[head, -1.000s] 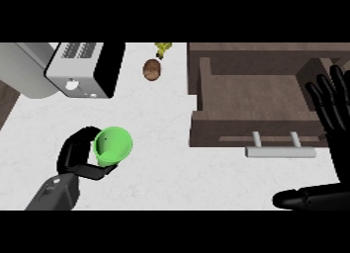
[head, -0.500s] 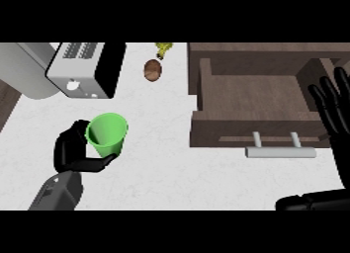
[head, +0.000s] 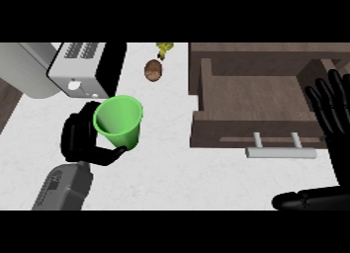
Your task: Pick up the cup, place it into the drawer and close the drawer
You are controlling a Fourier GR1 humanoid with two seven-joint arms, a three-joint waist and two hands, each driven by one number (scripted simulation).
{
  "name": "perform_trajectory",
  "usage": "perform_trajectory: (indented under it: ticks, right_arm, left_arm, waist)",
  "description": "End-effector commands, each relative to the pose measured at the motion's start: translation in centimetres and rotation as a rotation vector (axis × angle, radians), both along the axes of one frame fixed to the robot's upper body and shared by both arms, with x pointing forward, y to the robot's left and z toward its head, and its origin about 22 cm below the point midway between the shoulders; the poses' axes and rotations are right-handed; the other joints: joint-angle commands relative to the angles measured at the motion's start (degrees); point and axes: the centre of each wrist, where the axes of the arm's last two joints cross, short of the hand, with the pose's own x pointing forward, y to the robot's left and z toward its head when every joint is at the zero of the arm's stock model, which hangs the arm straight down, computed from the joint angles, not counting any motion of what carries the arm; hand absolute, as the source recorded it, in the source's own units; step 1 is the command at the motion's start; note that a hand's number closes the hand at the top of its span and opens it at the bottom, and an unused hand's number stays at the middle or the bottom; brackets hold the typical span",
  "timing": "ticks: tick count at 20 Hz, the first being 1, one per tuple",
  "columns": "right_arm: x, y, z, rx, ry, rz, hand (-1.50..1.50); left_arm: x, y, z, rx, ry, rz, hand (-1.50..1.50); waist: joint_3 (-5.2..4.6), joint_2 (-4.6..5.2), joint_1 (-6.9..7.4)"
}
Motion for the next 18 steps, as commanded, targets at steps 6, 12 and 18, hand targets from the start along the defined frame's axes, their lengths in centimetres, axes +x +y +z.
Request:
perform_trajectory:
  ticks: [6,12,18]
  right_arm:
    - [0.6,-0.5,-1.2,-0.005,-0.005,-0.003,-1.5]
    - [-0.5,-0.8,0.6,-0.018,-0.013,0.013,-1.5]
    - [0.3,-0.3,-0.8,-0.018,-0.007,-0.013,-1.5]
  left_arm:
    - [0.6,-5.1,10.1,-0.007,-0.042,-0.061,1.5]
    - [5.1,-8.1,15.9,0.015,-0.081,-0.048,1.5]
    - [5.5,-12.0,19.3,0.092,-0.068,-0.036,1.5]
  waist:
    - [-0.02,0.15,-0.31]
    - [-0.05,0.28,-1.1]
    - [-0.04,0.26,-0.94]
